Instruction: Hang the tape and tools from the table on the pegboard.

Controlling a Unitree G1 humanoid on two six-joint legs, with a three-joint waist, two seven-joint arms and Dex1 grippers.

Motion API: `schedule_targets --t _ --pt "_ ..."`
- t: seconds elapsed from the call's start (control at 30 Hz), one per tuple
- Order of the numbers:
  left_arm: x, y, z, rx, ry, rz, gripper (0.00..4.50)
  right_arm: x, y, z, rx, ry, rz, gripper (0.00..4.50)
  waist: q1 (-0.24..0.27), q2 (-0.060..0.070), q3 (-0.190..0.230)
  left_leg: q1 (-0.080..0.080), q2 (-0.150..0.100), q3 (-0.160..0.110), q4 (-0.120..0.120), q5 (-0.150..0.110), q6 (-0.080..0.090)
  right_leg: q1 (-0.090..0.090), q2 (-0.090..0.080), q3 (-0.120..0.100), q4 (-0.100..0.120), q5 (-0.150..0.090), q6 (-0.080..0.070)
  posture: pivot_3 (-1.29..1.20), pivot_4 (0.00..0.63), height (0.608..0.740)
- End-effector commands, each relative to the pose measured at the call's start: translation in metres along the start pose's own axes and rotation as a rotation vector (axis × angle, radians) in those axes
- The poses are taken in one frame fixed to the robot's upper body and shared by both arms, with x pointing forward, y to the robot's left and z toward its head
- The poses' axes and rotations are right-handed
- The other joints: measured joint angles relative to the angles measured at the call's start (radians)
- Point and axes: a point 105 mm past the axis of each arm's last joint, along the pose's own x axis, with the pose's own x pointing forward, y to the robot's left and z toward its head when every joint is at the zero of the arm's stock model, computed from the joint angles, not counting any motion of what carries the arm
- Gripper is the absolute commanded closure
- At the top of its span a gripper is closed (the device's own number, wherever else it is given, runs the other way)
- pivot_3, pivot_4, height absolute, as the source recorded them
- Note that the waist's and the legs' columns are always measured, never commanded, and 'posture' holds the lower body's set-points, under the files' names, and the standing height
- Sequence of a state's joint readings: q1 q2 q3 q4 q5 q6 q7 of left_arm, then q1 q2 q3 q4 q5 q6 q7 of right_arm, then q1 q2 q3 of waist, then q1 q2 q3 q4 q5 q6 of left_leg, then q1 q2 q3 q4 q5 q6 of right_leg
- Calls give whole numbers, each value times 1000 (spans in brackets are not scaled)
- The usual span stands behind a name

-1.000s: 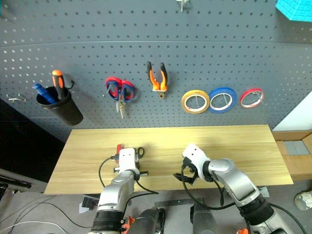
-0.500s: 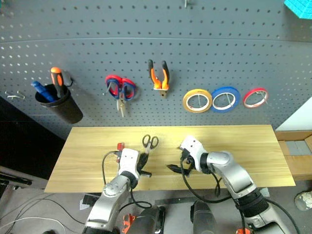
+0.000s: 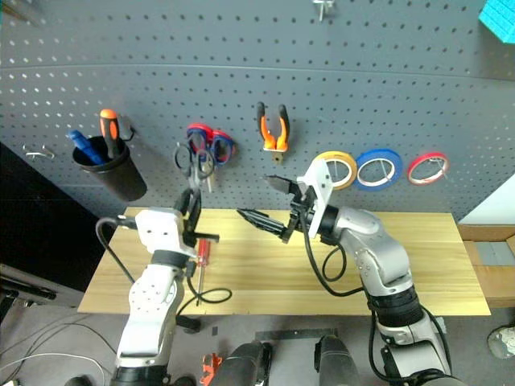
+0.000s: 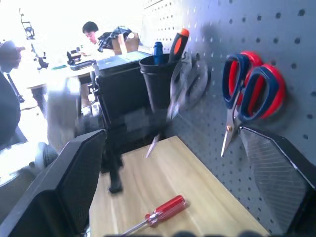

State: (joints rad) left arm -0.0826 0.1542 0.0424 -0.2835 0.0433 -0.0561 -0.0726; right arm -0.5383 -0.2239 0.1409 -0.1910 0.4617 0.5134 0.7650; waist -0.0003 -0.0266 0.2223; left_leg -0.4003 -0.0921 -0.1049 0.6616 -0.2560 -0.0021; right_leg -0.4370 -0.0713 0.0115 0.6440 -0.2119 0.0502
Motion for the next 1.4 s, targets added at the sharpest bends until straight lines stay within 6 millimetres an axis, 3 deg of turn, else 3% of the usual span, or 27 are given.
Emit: schedule_targets --t 0.03,0.23,0.6,0.93,1.13,1.27,1.4 --pt "-4 -4 5 8 -30 -26 4402 4 2 12 -36 -43 13 0 -1 0 -3 0 0 0 0 0 0 0 0 1 0 0 0 8 141 740" --pt "-9 -6 2 16 -23 -27 4402 5 5 15 -44 -52 25 0 -2 0 -5 0 1 1 0 -1 2 -2 1 2 2 1 -2 -2 143 740" --pt "1 2 0 4 -16 17 4402 7 6 15 -59 -39 28 0 -2 0 -11 1 0 1 1 -1 2 -1 1 2 2 1 -2 -6 148 740" --pt "5 0 -20 -42 47 36 4402 14 6 31 -97 -78 25 0 -2 0 -11 1 0 1 1 -1 3 0 1 2 2 2 -2 -5 162 740" --pt "23 -2 -35 -54 73 39 4402 16 8 36 -112 -85 30 0 -2 0 -11 2 0 1 1 -1 3 0 1 1 3 2 -2 -6 162 740" --pt "42 4 -68 -64 257 87 4402 17 9 39 -132 -85 35 0 -2 0 -12 1 0 0 1 0 1 0 1 1 3 2 -2 -15 159 740" --pt "47 5 -69 -70 252 74 4402 17 9 39 -146 -74 33 0 -14 -1 -17 3 -1 2 1 0 2 0 1 2 3 2 -2 -29 159 740"
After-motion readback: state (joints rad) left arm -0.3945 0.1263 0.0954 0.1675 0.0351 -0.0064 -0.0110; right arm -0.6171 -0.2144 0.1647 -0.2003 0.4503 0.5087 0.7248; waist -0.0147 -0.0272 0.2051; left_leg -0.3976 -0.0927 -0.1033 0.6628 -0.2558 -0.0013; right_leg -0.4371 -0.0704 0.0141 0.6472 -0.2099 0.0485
